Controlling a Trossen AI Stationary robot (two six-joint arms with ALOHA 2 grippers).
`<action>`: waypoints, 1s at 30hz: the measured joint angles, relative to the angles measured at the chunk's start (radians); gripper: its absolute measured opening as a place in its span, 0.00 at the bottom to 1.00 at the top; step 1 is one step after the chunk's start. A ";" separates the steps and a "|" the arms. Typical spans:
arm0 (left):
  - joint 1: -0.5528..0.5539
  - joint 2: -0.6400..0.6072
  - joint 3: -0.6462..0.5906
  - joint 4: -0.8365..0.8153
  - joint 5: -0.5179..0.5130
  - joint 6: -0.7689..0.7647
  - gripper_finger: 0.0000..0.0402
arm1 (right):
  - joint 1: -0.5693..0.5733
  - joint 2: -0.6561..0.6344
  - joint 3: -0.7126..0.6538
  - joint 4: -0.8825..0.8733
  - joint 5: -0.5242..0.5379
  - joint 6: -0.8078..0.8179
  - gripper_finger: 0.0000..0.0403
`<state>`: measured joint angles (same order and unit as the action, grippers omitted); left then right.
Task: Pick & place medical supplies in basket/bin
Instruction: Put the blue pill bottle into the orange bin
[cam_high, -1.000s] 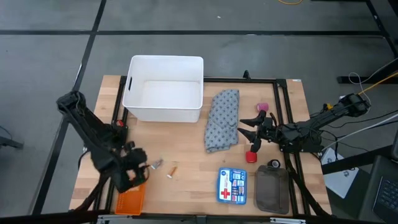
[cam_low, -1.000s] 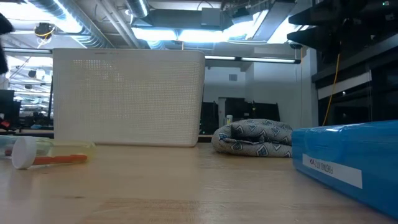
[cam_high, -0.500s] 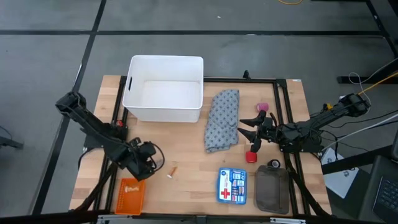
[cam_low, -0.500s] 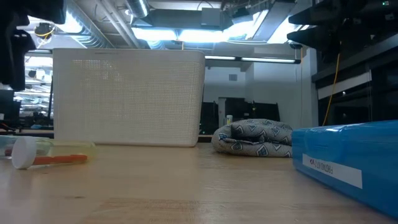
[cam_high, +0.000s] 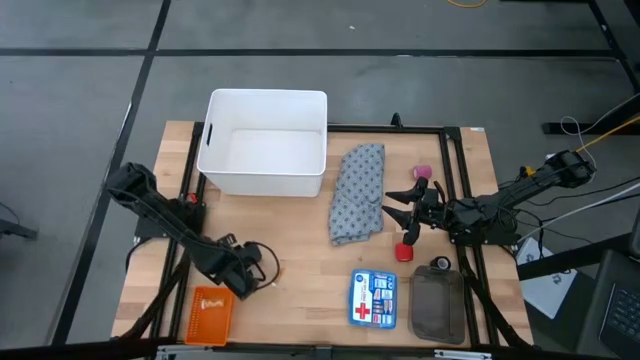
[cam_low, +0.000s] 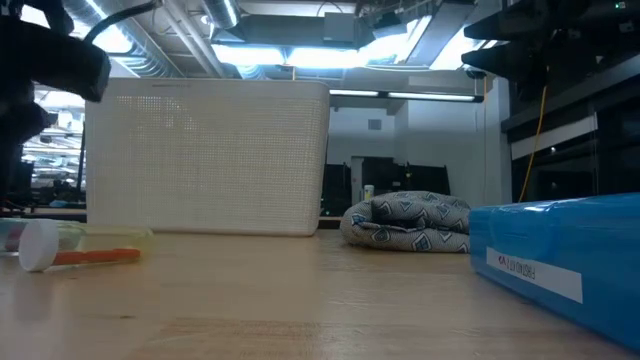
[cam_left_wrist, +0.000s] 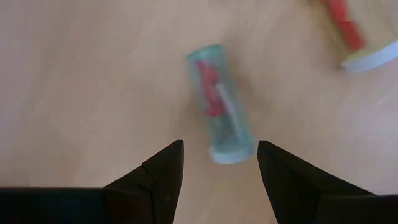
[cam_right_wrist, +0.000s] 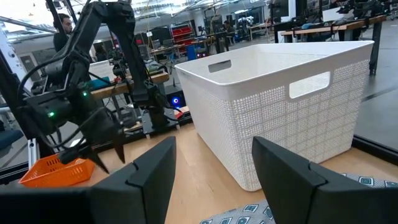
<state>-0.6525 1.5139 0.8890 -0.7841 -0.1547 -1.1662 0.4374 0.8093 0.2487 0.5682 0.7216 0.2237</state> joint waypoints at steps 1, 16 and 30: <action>0.001 0.007 0.000 0.013 0.002 0.004 0.51 | 0.000 0.000 0.000 0.000 0.000 0.000 0.53; 0.020 0.055 0.000 0.024 -0.027 0.003 0.51 | 0.000 0.000 0.000 0.000 -0.004 0.000 0.53; 0.030 0.135 0.004 0.023 0.020 0.029 0.43 | 0.000 0.000 0.000 -0.007 -0.004 0.000 0.53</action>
<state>-0.6222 1.6493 0.8928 -0.7614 -0.1344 -1.1373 0.4374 0.8093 0.2487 0.5615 0.7177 0.2237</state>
